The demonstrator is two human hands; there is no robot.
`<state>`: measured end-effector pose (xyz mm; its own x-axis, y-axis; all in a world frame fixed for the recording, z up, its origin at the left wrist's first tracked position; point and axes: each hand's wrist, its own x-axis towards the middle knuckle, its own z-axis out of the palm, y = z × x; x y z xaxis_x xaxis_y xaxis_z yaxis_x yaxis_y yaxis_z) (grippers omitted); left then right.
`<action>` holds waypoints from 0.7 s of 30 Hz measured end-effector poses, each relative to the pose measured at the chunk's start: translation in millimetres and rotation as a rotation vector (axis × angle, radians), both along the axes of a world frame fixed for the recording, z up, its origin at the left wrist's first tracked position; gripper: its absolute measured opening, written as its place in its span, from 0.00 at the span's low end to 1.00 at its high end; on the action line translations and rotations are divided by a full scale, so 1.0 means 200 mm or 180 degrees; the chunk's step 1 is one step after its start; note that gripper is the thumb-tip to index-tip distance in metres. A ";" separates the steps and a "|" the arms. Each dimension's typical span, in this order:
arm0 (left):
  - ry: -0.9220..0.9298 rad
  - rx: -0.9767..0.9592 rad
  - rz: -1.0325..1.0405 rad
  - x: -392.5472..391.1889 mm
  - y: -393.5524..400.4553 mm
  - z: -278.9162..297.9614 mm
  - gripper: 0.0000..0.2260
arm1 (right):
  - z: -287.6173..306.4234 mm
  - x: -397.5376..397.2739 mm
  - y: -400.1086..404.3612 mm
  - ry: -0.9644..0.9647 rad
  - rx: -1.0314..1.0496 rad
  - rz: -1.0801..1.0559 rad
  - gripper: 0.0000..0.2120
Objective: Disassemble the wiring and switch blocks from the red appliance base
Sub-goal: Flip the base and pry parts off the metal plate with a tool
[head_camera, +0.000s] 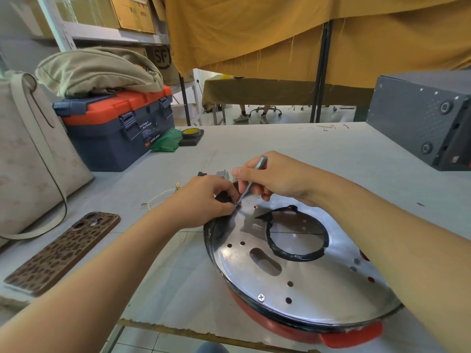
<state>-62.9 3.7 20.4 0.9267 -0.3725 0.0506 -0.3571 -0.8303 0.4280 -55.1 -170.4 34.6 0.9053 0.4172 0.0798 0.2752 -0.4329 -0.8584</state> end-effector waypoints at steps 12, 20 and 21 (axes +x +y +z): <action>-0.0220 0.0001 -0.0218 0.01 0.01 -0.01 0.06 | 0.00 0.00 0.00 -0.0060 0.0123 0.0011 0.22; -0.0588 -0.0391 -0.0258 0.00 0.03 -0.03 0.03 | 0.04 0.01 0.00 -0.0575 0.0670 -0.0416 0.18; -0.0658 -0.0542 -0.0234 -0.01 0.03 -0.03 0.03 | 0.04 0.01 0.00 -0.0706 0.0696 -0.0506 0.18</action>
<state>-64.4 9.7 14.1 0.8609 -0.4083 0.3036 -0.5081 -0.7212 0.4709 -53.6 -170.0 43.6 0.9082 0.2236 0.3538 0.4093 -0.2977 -0.8625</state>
